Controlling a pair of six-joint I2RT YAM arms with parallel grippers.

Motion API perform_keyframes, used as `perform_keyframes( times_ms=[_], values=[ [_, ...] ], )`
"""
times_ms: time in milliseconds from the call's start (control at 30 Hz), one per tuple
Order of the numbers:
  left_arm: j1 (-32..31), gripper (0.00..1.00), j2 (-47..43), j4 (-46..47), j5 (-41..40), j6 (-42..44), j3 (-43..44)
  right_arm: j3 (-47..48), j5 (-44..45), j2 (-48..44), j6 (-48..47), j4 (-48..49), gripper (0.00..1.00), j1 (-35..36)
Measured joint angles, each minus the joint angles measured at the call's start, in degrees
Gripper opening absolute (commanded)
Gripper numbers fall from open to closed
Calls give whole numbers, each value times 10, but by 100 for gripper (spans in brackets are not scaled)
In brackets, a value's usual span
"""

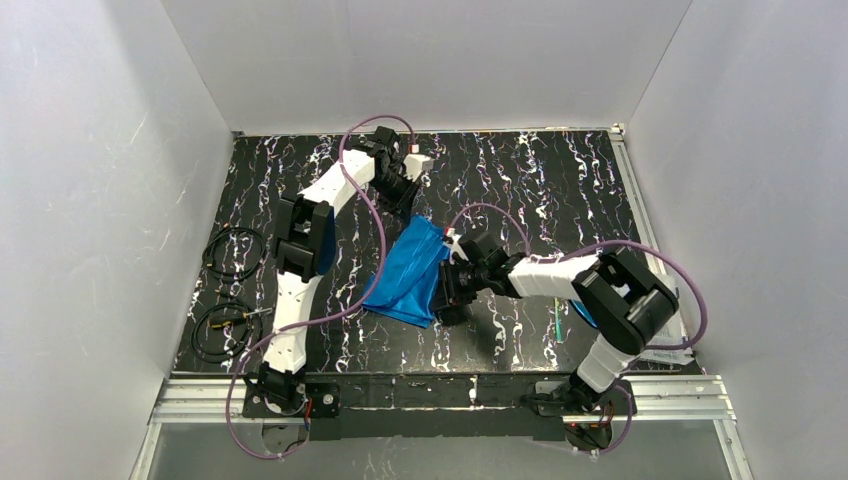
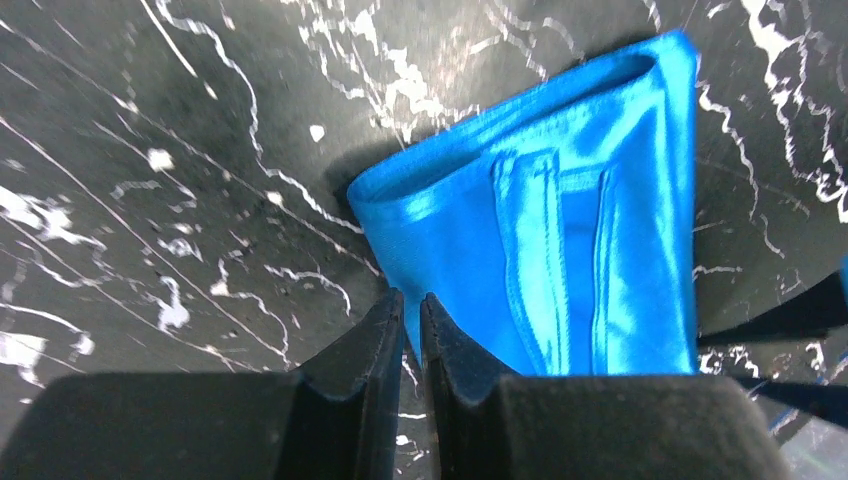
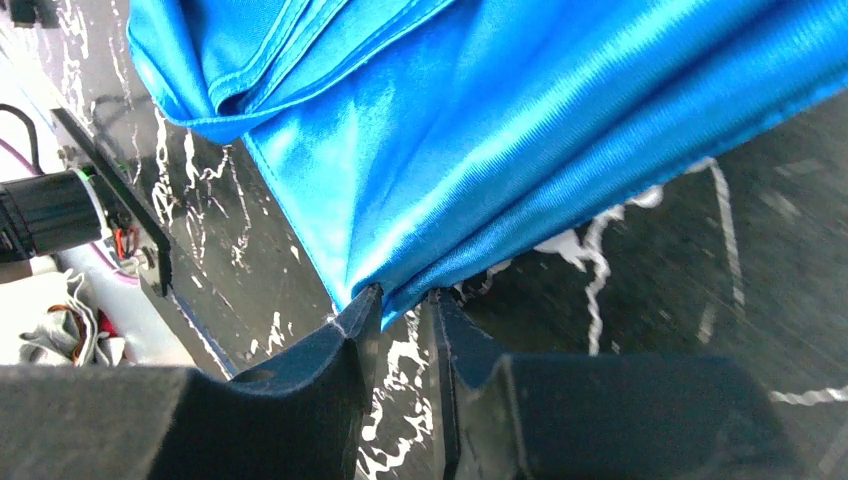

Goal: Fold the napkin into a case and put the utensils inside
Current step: Rotate the 2/3-rectangle-folded napkin at the center of the board.

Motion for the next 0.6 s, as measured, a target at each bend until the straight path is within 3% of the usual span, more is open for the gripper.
perform_keyframes(
  times_ms=[433, 600],
  values=[
    [-9, 12, 57, -22, 25, 5, 74, 63, -16, 79, 9, 72, 35, 55],
    [-11, 22, 63, -48, 36, 11, 93, 59, -1, 51, -6, 53, 37, 57]
  ],
)
